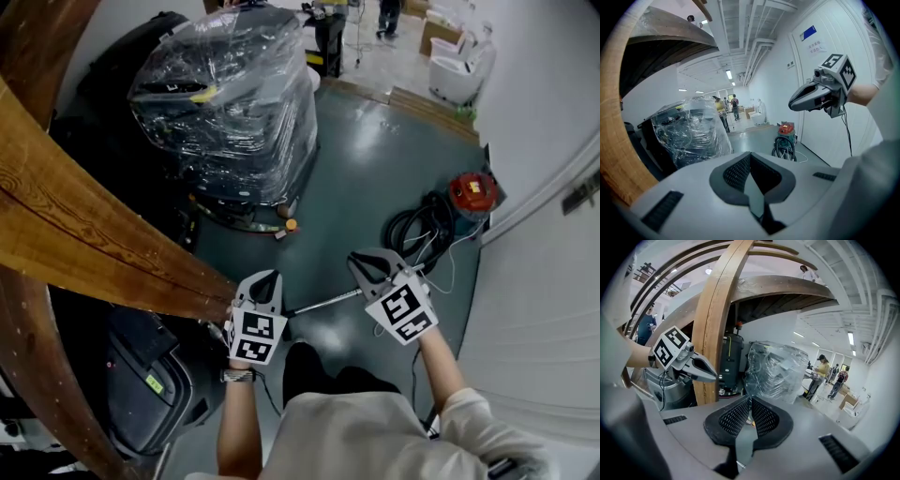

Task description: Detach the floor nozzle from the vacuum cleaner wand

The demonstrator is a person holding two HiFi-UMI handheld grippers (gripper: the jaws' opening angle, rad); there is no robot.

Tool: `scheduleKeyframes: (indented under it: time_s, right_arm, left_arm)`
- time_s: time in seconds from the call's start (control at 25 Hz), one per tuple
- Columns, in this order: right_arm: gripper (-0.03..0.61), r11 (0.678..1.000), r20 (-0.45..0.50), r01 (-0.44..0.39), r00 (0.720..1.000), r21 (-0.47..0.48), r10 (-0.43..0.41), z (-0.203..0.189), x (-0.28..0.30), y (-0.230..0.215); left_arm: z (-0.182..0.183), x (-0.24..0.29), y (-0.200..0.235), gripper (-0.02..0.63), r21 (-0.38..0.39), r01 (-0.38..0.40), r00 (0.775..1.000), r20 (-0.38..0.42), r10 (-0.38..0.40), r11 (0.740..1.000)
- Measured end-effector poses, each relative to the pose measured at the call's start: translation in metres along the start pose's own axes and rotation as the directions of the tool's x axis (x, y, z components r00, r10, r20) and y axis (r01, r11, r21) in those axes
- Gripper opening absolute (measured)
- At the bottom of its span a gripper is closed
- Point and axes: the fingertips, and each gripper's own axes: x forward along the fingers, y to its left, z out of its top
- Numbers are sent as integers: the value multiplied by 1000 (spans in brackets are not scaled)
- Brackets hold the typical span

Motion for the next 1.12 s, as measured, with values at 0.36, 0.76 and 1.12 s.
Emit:
scheduleKeyframes:
  time_s: [0.36,0.76,1.12]
  right_arm:
    - [34,999,-3,-5,1000,-40,5,-14,28,0]
    - [34,998,-27,3,1000,-58,-4,-52,63,4]
    - [34,999,-9,10,1000,-33,-10,-112,114,14]
  left_arm:
    - [-27,29,9,0,7,22,1000,-11,-22,1000]
    - [-71,66,25,0,-4,35,999,-23,-35,999]
    - [-141,106,21,0,2,36,998,-56,-36,999]
